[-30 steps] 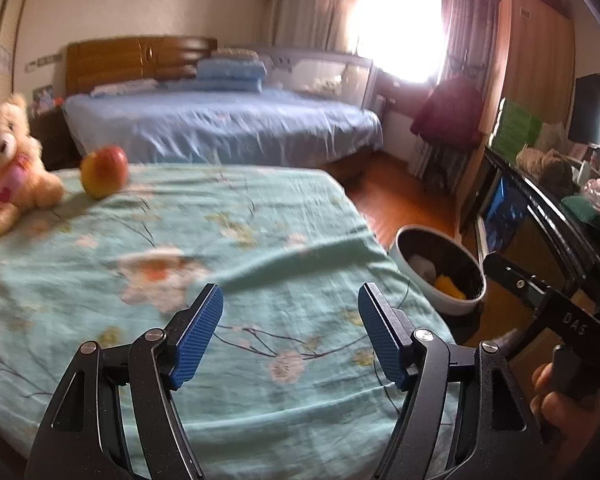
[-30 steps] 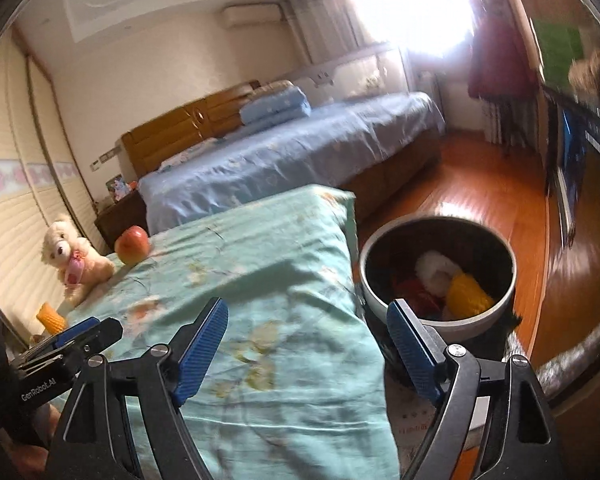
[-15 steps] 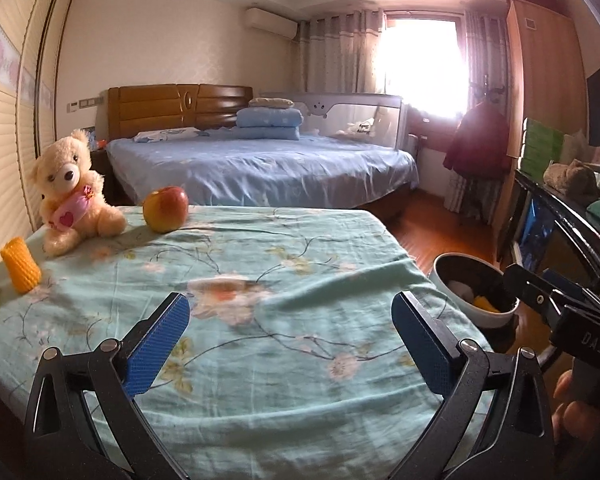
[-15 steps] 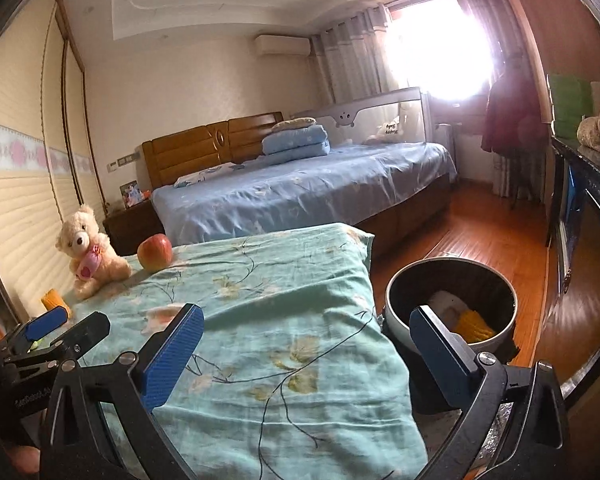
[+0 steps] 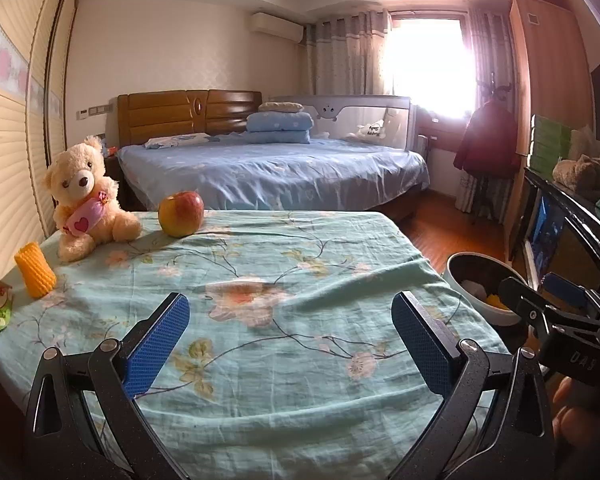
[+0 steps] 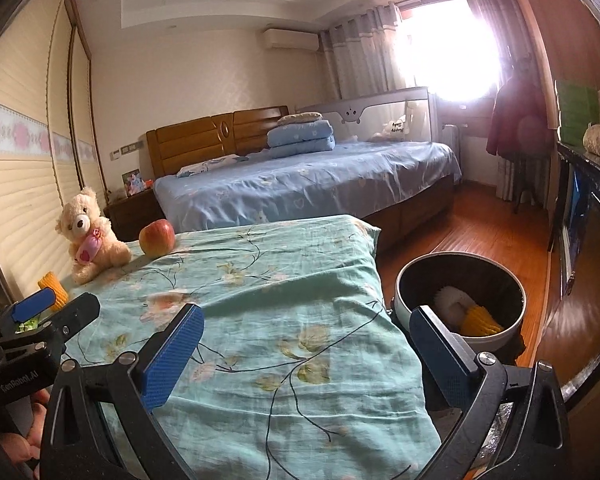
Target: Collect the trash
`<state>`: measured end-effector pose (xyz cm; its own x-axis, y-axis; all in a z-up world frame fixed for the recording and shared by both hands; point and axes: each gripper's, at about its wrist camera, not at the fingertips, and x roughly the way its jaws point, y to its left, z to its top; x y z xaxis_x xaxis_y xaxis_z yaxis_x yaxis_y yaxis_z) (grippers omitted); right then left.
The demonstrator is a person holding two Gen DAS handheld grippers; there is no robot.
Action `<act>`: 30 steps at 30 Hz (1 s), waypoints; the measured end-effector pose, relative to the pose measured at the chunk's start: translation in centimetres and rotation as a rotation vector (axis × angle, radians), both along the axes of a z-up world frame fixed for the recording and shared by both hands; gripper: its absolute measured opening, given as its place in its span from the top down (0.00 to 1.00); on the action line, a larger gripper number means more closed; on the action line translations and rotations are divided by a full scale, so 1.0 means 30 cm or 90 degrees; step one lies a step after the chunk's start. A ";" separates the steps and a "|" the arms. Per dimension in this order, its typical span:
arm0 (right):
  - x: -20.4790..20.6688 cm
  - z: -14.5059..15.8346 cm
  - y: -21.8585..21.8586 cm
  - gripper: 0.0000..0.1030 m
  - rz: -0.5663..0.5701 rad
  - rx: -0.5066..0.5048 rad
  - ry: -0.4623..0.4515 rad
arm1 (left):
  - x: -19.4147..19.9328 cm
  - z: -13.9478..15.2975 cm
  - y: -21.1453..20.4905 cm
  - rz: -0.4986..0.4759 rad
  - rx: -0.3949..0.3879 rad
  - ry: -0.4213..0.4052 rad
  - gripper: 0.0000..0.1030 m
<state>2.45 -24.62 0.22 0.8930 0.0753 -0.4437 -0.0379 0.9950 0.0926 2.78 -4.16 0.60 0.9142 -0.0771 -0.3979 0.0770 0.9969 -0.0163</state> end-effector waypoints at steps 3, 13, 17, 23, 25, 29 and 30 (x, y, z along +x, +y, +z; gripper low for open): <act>-0.003 -0.001 0.003 0.00 -0.002 -0.005 -0.002 | -0.010 0.006 -0.004 0.001 0.003 -0.007 0.00; -0.007 -0.001 0.002 0.00 -0.001 -0.007 -0.003 | -0.019 0.013 -0.003 0.002 0.004 -0.012 0.00; -0.009 -0.003 0.001 0.00 0.001 -0.010 -0.004 | -0.017 0.011 -0.002 0.004 0.005 -0.010 0.00; -0.009 -0.008 0.005 0.00 0.004 -0.009 0.000 | -0.026 0.012 -0.003 0.009 0.008 -0.020 0.00; -0.009 -0.006 0.007 0.00 0.004 -0.009 0.000 | -0.026 0.012 -0.003 0.009 0.008 -0.020 0.00; -0.008 -0.005 0.016 0.00 0.007 -0.013 -0.001 | -0.025 0.012 -0.004 0.009 0.007 -0.018 0.00; -0.008 -0.005 0.017 0.00 0.008 -0.013 0.000 | -0.026 0.012 -0.005 0.009 0.007 -0.018 0.00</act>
<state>2.22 -24.10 0.06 0.8924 0.0770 -0.4446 -0.0499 0.9961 0.0723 2.02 -4.30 0.96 0.9262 -0.0606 -0.3721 0.0640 0.9979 -0.0033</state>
